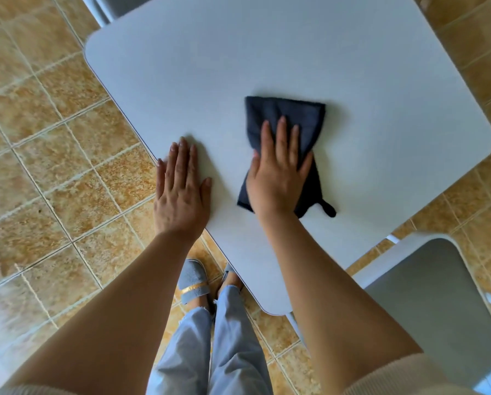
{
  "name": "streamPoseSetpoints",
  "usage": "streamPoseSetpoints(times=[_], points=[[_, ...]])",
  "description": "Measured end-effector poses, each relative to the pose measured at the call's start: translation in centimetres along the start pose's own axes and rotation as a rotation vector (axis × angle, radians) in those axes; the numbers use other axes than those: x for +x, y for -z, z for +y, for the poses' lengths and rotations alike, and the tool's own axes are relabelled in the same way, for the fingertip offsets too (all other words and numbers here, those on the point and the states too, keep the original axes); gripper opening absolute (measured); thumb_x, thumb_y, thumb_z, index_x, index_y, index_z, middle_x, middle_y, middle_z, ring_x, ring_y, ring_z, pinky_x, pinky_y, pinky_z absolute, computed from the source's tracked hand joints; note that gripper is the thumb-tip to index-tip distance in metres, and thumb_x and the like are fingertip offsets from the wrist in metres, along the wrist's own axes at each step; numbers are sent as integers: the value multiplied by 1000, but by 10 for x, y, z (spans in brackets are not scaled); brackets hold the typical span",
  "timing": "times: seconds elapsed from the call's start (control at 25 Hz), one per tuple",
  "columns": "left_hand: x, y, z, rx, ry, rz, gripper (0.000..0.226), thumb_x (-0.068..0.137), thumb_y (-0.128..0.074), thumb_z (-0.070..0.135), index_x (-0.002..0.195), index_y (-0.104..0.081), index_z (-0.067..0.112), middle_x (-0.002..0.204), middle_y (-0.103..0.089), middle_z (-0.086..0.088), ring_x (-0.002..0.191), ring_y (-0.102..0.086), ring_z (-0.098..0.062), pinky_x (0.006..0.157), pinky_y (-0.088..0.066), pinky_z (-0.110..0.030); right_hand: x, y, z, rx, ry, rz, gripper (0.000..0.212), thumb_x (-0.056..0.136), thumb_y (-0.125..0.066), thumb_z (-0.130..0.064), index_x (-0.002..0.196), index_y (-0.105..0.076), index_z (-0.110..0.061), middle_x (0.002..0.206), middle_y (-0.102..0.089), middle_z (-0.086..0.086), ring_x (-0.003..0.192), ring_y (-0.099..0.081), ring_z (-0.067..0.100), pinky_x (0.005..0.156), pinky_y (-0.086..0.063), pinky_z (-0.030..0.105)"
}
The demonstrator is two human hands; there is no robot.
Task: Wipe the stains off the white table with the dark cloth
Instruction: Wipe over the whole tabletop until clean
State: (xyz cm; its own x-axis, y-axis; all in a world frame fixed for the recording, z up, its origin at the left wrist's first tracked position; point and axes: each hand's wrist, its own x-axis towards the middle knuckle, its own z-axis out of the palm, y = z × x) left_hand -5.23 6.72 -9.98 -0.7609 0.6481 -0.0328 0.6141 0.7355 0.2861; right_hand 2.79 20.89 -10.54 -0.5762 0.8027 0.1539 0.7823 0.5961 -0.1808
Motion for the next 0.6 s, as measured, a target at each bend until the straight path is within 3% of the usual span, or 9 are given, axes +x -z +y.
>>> streamPoseSetpoints(times=[0.12, 0.2, 0.4, 0.6], points=[[8, 2, -2, 12, 30, 1, 60, 102, -24, 38, 155, -15, 9, 162, -11, -7, 149, -5, -16, 121, 6, -33, -42, 9, -18, 36, 250, -113, 52, 102, -45, -34, 152, -41, -25, 161, -36, 1, 150, -31, 25, 117, -30, 56], [10, 4, -3, 17, 60, -4, 60, 103, -24, 38, 155, -14, 11, 162, -9, -5, 149, -3, -15, 120, 9, -31, -62, 19, 0, 13, 322, -157, 52, 102, -44, -33, 154, -38, -26, 162, -33, 0, 151, -28, 23, 117, -30, 55], [9, 5, -8, -6, 135, 17, 61, 102, -22, 38, 155, -13, 11, 162, -7, -5, 149, -1, -16, 120, 10, -33, -25, 17, 39, -83, 61, -76, 52, 99, -46, -32, 151, -43, -25, 160, -37, 2, 149, -34, 26, 113, -34, 59], [5, 4, -17, -46, 293, 16, 62, 102, -17, 40, 155, -7, 10, 163, -2, -5, 149, 5, -16, 121, 7, -35, 69, -12, -20, -30, -4, -95, 52, 101, -42, -34, 152, -40, -27, 163, -32, 1, 151, -27, 25, 116, -27, 61]])
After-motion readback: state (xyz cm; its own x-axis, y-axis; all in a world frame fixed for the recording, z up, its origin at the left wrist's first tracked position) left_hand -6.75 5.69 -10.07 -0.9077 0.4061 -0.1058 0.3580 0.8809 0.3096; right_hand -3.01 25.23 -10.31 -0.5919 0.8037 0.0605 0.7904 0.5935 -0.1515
